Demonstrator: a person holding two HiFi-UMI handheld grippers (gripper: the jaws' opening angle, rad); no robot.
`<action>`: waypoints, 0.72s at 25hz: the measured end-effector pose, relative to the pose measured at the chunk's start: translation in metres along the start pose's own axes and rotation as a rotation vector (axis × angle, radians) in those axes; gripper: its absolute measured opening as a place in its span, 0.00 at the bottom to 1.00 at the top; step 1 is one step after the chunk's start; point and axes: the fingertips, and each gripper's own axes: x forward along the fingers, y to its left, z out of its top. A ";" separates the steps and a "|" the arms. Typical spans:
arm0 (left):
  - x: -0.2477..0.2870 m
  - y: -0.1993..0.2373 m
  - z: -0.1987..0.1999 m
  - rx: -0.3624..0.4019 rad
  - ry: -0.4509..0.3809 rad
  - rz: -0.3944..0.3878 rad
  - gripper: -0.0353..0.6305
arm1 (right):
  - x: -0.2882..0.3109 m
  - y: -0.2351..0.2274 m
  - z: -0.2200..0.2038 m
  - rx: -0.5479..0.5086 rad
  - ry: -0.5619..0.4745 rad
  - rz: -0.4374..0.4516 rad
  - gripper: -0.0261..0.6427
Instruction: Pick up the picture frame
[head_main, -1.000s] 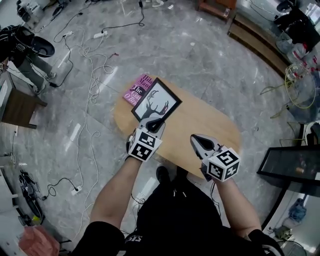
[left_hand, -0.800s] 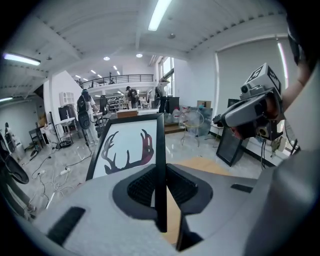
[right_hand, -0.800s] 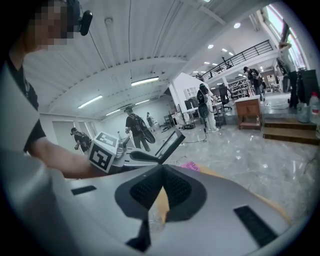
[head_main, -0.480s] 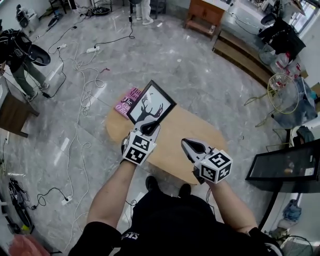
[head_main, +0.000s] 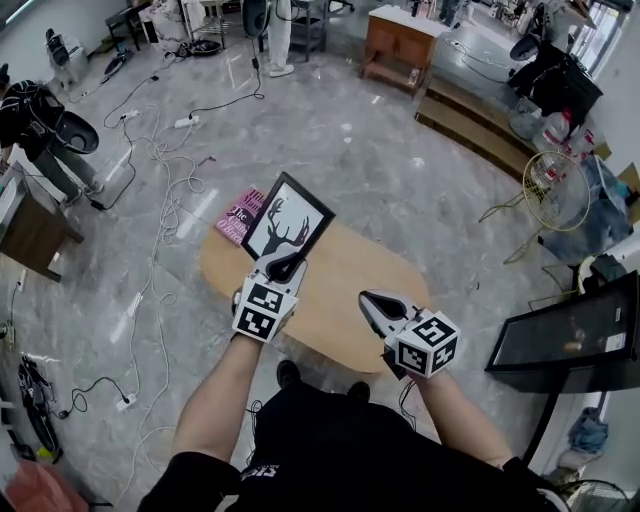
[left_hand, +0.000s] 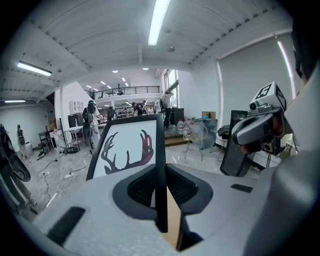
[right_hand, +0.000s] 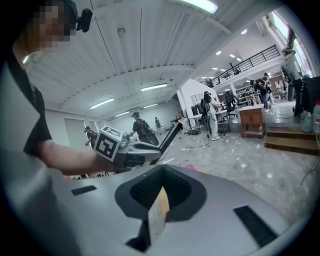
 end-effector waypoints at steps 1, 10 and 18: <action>-0.001 -0.012 0.002 -0.011 -0.003 0.004 0.16 | -0.012 -0.003 -0.003 -0.003 0.002 0.001 0.05; 0.012 -0.120 0.024 -0.068 -0.027 0.034 0.16 | -0.119 -0.042 -0.020 0.013 -0.009 0.004 0.05; 0.007 -0.161 0.036 -0.168 -0.067 0.019 0.16 | -0.158 -0.072 -0.008 0.015 -0.062 -0.081 0.05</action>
